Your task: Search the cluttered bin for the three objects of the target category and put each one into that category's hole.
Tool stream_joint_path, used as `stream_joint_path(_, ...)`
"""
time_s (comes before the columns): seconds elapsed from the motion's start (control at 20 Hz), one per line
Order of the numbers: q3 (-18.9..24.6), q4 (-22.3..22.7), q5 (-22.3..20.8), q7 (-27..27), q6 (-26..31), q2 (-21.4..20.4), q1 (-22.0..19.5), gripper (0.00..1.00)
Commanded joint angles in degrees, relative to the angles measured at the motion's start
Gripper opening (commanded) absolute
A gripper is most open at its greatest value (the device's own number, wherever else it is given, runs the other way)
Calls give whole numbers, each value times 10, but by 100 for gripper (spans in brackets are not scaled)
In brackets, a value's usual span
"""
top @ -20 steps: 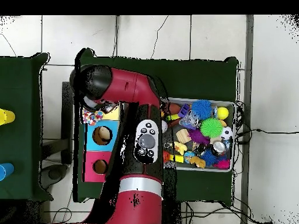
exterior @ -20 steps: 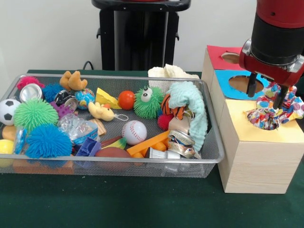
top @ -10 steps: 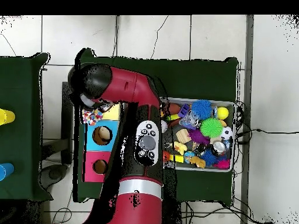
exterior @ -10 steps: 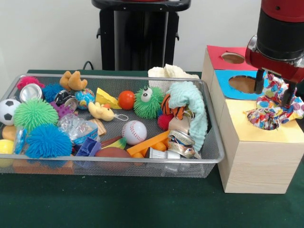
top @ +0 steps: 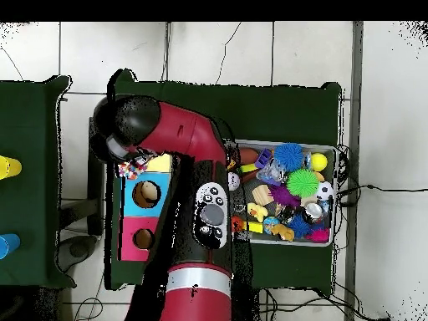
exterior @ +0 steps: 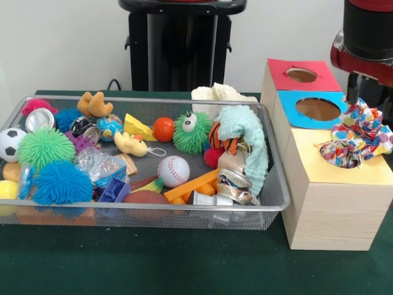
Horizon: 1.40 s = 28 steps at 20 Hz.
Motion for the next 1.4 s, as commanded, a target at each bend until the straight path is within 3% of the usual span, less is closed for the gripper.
stream_joint_path(0.05,61,77,23,62,-98,32,-6,100)
stream_joint_path(0.5,56,52,-9,38,-137,80,-16,100)
stream_joint_path(1.05,53,57,-12,42,-147,83,-9,100)
stream_joint_path(1.4,45,65,-1,66,-106,47,-4,100)
